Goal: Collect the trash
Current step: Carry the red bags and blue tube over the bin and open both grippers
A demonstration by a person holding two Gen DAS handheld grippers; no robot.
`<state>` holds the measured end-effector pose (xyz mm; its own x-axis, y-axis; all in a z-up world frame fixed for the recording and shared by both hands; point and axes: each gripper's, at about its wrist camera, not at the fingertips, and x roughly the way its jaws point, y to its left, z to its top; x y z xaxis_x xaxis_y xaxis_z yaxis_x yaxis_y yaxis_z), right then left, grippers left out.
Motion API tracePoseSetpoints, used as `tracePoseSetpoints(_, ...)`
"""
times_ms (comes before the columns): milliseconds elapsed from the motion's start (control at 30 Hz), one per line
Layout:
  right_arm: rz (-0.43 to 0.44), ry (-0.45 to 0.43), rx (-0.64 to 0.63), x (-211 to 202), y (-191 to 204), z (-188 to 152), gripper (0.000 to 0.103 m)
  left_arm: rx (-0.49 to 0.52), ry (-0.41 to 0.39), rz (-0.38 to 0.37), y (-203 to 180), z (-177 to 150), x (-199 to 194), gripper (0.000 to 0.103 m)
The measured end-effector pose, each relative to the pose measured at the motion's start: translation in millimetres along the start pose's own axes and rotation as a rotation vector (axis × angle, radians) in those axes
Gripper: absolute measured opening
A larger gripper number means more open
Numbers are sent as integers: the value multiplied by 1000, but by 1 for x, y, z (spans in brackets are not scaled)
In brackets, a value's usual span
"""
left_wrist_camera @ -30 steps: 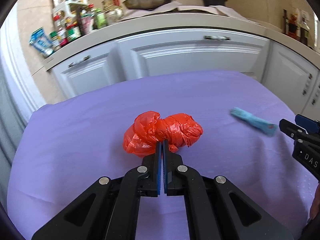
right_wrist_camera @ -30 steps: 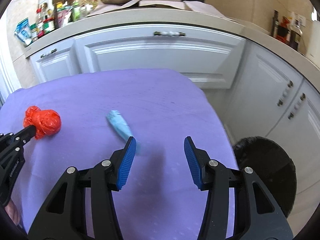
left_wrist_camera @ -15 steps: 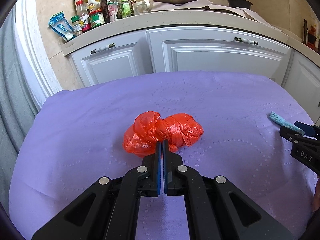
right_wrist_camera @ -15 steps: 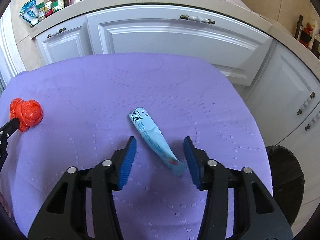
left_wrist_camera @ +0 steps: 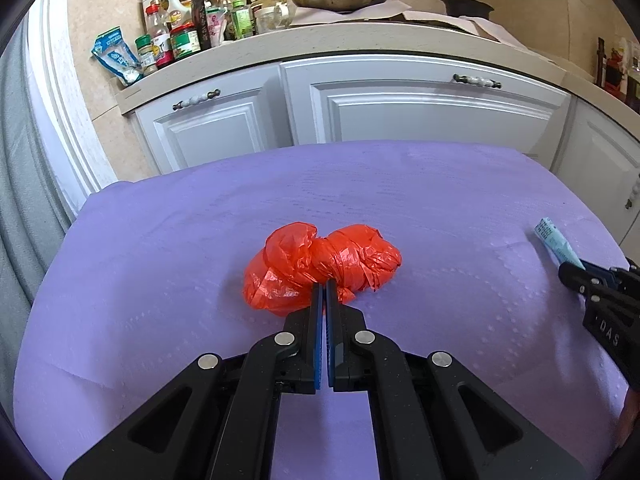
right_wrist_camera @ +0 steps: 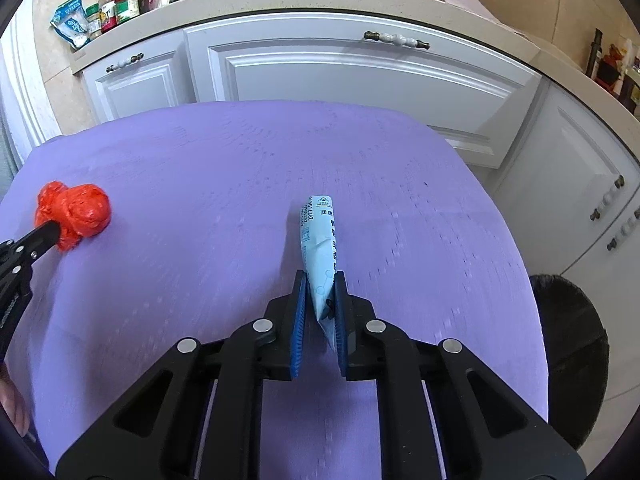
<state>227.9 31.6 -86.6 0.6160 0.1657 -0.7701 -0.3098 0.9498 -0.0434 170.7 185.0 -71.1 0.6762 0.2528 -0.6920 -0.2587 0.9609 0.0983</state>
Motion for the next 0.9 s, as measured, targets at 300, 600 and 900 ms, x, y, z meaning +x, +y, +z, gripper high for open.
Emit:
tracePoseSetpoints(300, -29, -36, 33, -36, -9, -29, 13, 12, -17, -52, -13, -10, -23, 2)
tracePoseSetpoints(600, -57, -73, 101, -71, -31, -54, 13, 51, -41, -129, -36, -22, -52, 2)
tracePoseSetpoints(900, -139, -106, 207, -105, -79, -83, 13, 121, -62, -258, -91, -28, -80, 2)
